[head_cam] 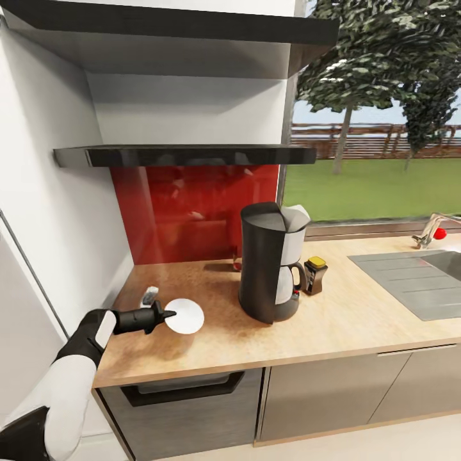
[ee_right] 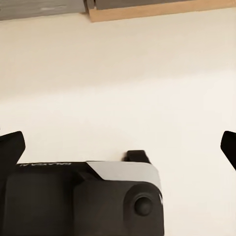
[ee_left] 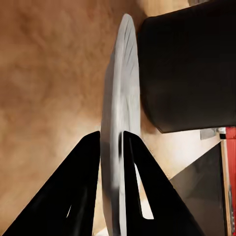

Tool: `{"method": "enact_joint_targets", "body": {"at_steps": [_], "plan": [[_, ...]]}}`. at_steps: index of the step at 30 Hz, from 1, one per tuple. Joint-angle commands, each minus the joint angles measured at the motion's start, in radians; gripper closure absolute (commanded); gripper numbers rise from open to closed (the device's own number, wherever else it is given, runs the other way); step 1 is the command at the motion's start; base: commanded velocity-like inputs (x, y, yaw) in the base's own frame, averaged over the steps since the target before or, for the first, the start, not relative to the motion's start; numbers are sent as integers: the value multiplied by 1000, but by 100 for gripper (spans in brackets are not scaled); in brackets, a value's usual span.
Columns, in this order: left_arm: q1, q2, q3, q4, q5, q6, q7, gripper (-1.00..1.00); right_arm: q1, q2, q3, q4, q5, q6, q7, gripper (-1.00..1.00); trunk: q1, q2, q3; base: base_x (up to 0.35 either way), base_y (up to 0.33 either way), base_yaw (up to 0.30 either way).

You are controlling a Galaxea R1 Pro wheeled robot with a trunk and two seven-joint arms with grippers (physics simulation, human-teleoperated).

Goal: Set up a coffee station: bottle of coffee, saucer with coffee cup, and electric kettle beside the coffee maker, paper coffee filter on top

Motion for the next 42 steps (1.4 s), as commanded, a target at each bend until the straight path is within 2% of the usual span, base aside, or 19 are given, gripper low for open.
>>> {"method": "enact_joint_targets", "body": {"at_steps": [1, 6, 14, 16, 25, 35, 42], "plan": [[-1, -1, 3, 3, 5, 6, 2, 100, -1, 0, 8, -2, -11, -3, -3, -100, 1, -2, -2, 0, 0, 0], [1, -6, 2, 11, 3, 5, 6, 100, -1, 1, 7, -2, -11, -3, 0, -100, 1, -2, -2, 10, -2, 0], [15, -54, 1, 13, 0, -21, 8, 100, -1, -2, 7, -1, -11, -4, -1, -100, 1, -2, -2, 116, -204, 0], [16, -59, 1, 13, 0, -22, 9, 100, -1, -2, 7, -1, -11, -4, -1, -100, 1, -2, -2, 26, -250, 0], [37, -61, 2, 13, 2, -22, 14, 100, -1, -3, 7, 18, -11, -3, -3, -100, 1, -2, -2, 3, -56, 0], [46, -61, 2, 16, 0, -22, 15, 100, -1, -3, 7, 33, -11, -3, -2, -100, 1, -2, -2, 129, -69, 0], [47, -61, 2, 48, 1, -24, 23, 100, -1, -3, 7, 33, -11, -3, -3, -100, 1, -2, -2, 178, -2, 0]]}}
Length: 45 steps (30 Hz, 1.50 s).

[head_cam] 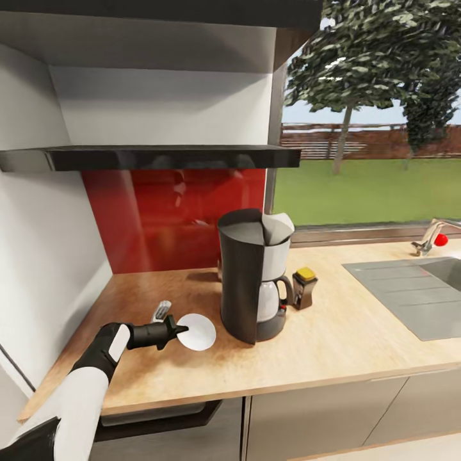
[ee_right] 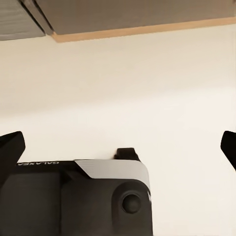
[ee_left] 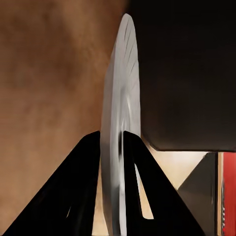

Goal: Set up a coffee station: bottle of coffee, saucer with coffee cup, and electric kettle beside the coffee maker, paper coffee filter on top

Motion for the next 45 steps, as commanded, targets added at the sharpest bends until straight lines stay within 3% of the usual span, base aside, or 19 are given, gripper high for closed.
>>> {"method": "enact_joint_targets", "body": {"at_steps": [1, 4, 15, 20, 32, 33, 45], "plan": [[-1, 0, 3, 4, 7, 7, 6, 100, -1, 0, 8, -1, -11, -3, -5, -100, 1, -2, -2, 236, 0, 0], [-1, -5, 3, 11, 7, 7, 52, 100, -1, -2, 8, 0, -9, -2, -5, -100, 1, -2, -2, 53, 0, 0], [17, -29, 0, 11, 3, 7, 64, 100, -1, -1, 8, -1, -9, -3, -4, -100, 1, -2, -2, 2, 0, 0], [17, -46, -1, 10, 13, 8, 119, 100, -1, -2, 8, 0, -9, -3, -4, -100, 1, -2, -2, 0, 0, 0], [17, -60, 2, 9, 25, 10, 127, 100, -1, -2, 8, 0, -10, -3, -4, -100, 1, -2, -2, 0, 0, 0], [17, -62, 3, 9, 29, 10, 127, -100, -1, -2, 8, 0, -9, -3, -4, -100, 1, -2, -2, 0, 0, 0], [17, -54, 4, 4, 26, 10, 129, -100, -1, -2, 8, 0, -9, -3, -4, -100, 1, -2, -2, 0, 0, 0]]}}
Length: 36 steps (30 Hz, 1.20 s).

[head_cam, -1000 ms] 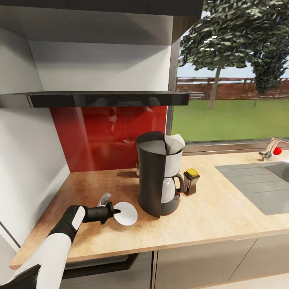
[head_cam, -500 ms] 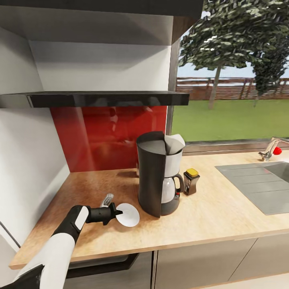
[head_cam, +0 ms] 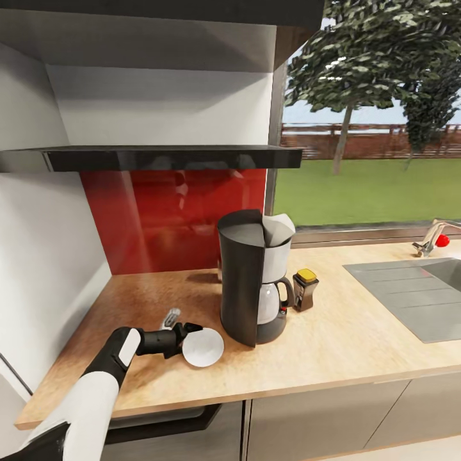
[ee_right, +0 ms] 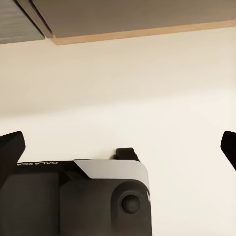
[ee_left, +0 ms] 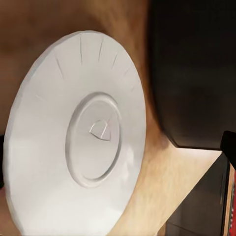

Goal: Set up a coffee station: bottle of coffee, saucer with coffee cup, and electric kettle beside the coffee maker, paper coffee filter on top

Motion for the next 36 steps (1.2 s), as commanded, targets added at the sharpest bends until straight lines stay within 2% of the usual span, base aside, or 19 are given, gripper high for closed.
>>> {"method": "enact_joint_targets", "body": {"at_steps": [1, 3, 5, 6, 9, 10, 13, 22, 31, 36], "plan": [[-1, 0, 7, -3, -2, 7, -2, -100, -1, 0, 8, -1, -11, -3, -5, -100, 1, -2, -2, 0, 0, 0], [-1, 10, 9, -8, -4, 9, 1, -100, -1, 0, 8, -2, -10, -3, -5, -100, 1, -2, -2, 0, 0, 0], [-1, 35, 20, -10, -3, 13, 2, -100, -1, 0, 8, -2, -11, -3, -5, -100, 1, -2, -2, 0, 0, 0], [-1, 57, 37, -12, -2, 16, 2, -100, -1, 0, 8, -2, -11, -3, -5, -100, 1, -2, -2, 0, 0, 0], [-1, 83, 55, -14, 0, 20, 2, -100, -1, 0, 8, -3, -11, -3, -5, -100, 1, -2, -2, 0, 0, 0], [-1, 101, 64, -15, 2, 27, 1, -100, -1, 1, 9, -3, -11, -3, -5, -100, 1, -2, -2, 0, 0, 0], [-1, 112, 67, -16, 8, 33, 0, -100, -1, 1, 9, -3, -11, -3, -5, -100, 1, -2, -2, 0, 0, 0], [-1, 113, 59, -16, 30, 38, -7, -100, -1, 1, 8, -3, -12, -5, -3, -100, 1, -2, -2, -16, 0, 0], [-3, 103, 56, -18, 31, 39, -10, -100, -1, 1, 8, -3, -12, -5, -3, -100, 1, -2, -2, -278, 47, -225], [-3, 103, 54, -18, 31, 38, -29, -100, -1, 1, 8, -3, -12, -5, -3, -100, 1, -2, -2, -80, 16, -264]]}}
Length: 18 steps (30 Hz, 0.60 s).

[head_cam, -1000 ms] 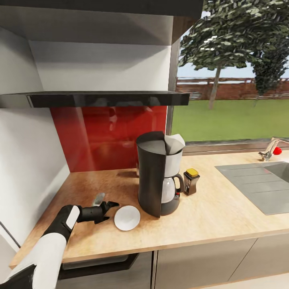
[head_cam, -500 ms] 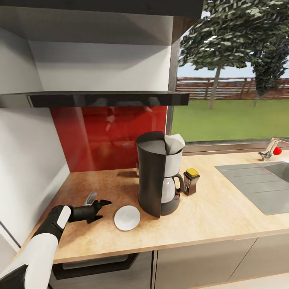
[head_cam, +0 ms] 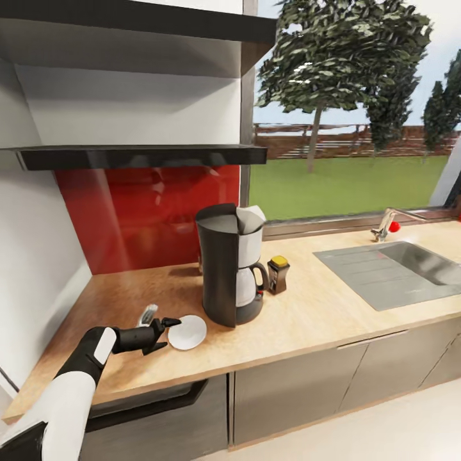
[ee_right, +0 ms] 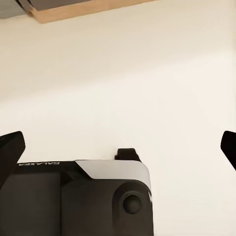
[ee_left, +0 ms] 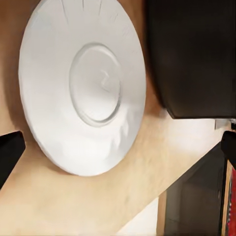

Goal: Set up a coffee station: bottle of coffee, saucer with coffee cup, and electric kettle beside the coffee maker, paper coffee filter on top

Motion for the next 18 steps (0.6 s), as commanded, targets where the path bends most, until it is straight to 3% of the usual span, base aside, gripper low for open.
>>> {"method": "enact_joint_targets", "body": {"at_steps": [1, 3, 5, 6, 9, 13, 18], "plan": [[-1, 0, 3, 0, -1, 5, -9, -100, -1, 0, 8, -1, -11, -3, -4, -100, 0, -2, -2, -25, 5, -265], [0, 0, -2, 0, -2, 3, -33, -100, -1, 0, 8, -1, -11, -3, -4, -100, 0, -2, -2, -14, 3, -265], [0, 5, -53, -2, -3, 1, -100, -100, -1, 0, 8, -1, -11, -3, -5, -100, 0, -2, -2, -4, 1, -265], [1, 7, -96, -19, -4, 1, -151, -100, -1, 0, 8, -1, -11, -3, -4, -100, 0, -2, -2, -1, 0, -265], [26, 6, -154, -65, -4, 0, -219, -100, -1, 0, 8, -1, -11, -3, -4, -100, 0, -2, -2, 0, 0, -265], [68, 3, -184, -113, -3, 3, -237, -100, -1, 0, 8, -1, -11, -3, -5, -100, 0, -2, -2, 0, 0, -265], [90, -2, -192, -127, -2, 2, -240, -100, -1, 0, 8, -1, -11, -3, -5, -100, 0, -2, -2, -18, -4, -265]]}}
